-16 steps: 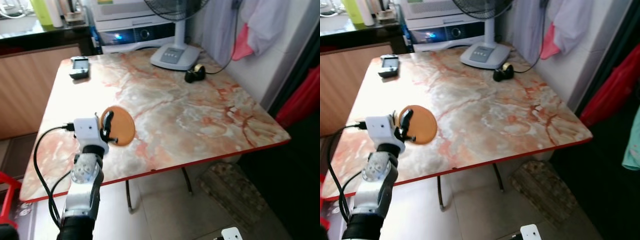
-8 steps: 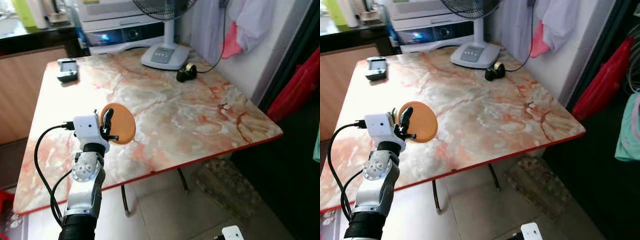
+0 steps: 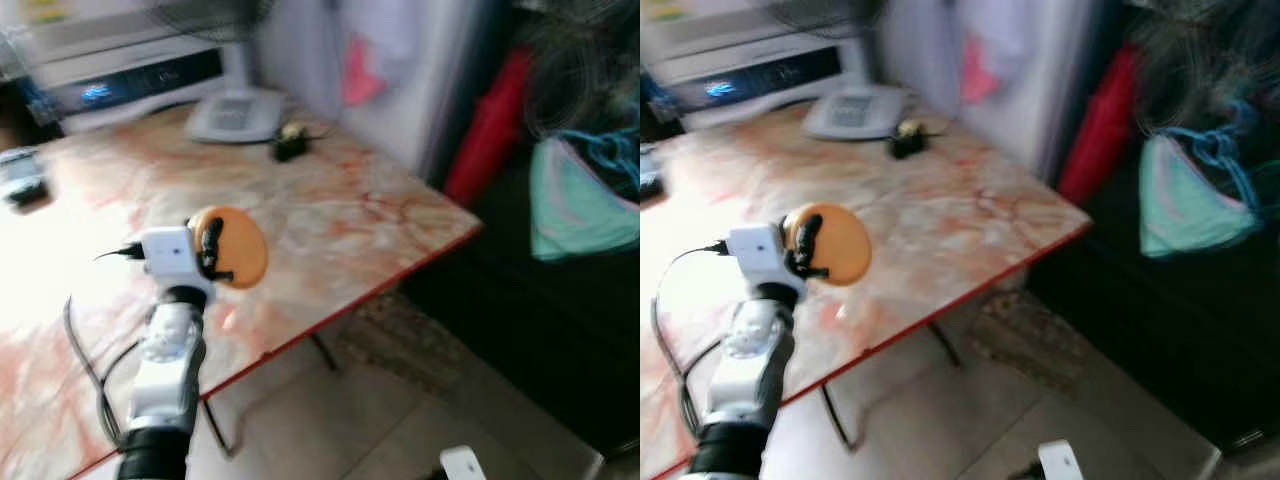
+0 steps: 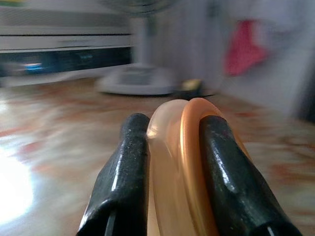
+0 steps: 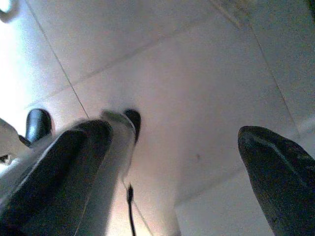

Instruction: Restocking fridge

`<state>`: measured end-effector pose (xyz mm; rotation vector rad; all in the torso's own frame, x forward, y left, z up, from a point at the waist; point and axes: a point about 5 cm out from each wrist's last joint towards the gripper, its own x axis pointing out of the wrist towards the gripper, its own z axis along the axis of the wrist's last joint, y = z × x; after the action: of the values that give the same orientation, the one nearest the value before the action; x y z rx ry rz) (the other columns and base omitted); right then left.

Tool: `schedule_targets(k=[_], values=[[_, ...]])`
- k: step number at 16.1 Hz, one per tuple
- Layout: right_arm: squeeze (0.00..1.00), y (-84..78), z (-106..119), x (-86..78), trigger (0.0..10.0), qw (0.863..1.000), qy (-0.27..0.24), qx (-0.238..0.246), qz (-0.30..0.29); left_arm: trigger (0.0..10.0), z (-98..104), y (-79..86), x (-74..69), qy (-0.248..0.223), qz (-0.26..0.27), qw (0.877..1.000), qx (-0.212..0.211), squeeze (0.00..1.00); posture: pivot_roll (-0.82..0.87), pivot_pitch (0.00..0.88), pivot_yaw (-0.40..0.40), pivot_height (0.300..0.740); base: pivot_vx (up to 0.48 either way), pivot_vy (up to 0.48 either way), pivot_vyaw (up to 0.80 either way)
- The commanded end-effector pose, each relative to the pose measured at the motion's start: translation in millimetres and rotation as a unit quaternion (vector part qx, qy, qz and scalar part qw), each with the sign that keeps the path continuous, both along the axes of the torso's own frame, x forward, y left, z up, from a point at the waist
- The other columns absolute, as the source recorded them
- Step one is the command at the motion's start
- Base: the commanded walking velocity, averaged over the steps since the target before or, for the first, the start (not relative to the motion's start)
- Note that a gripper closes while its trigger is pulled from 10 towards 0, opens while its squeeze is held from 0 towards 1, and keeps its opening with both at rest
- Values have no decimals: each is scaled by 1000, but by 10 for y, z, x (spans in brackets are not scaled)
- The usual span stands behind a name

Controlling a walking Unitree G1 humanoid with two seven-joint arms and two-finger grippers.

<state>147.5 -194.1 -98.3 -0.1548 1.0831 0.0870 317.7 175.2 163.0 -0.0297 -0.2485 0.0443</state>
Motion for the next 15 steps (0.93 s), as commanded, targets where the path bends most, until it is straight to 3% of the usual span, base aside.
schedule_targets(k=[1, 15], values=[[0, 34, -4, 2, 10000, 1000, 0, 4, -1, 10000, -4, 24, 6, 4, -2, 1000, -3, 0, -47, 0, 18, 740, 0, 0, -800], [0, 42, -6, 0, 10000, 1000, 0, 4, -6, 10000, -93, 76, 15, 22, -2, 1000, -3, 0, -51, 0, 23, 740, 0, 0, -800]])
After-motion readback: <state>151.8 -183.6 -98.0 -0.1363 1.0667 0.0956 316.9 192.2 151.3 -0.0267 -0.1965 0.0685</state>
